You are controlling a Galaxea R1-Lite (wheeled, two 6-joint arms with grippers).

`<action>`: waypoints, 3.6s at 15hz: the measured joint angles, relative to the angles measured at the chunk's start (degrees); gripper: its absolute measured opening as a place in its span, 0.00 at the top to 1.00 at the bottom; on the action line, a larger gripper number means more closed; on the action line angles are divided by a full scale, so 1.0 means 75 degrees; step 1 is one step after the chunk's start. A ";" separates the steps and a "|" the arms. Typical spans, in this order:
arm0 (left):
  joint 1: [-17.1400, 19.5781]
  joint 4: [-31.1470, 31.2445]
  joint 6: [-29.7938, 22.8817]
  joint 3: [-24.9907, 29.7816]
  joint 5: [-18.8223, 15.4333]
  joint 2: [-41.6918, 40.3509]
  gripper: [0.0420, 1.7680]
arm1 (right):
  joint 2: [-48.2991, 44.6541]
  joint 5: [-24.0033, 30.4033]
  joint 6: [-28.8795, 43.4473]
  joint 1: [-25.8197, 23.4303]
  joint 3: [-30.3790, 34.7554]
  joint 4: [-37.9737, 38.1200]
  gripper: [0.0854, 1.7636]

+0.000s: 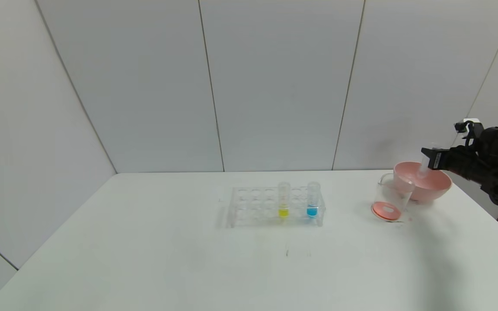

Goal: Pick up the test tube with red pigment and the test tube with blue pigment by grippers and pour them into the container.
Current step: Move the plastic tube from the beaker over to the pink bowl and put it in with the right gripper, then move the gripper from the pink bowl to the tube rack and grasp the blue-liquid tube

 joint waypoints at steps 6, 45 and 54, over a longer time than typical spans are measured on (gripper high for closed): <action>0.0000 0.0003 0.0003 0.0000 0.0000 0.0000 0.00 | 0.0083 0.0044 0.0010 -0.0024 -0.0044 -0.0099 0.45; 0.0000 0.0000 0.0000 0.0000 0.0000 0.0000 0.00 | 0.0044 -0.6776 0.0585 0.6762 0.3441 -0.3708 0.04; 0.0000 0.0000 0.0000 0.0000 0.0000 0.0000 0.00 | 0.0213 -0.6430 0.0572 0.6599 0.2844 -0.3584 0.04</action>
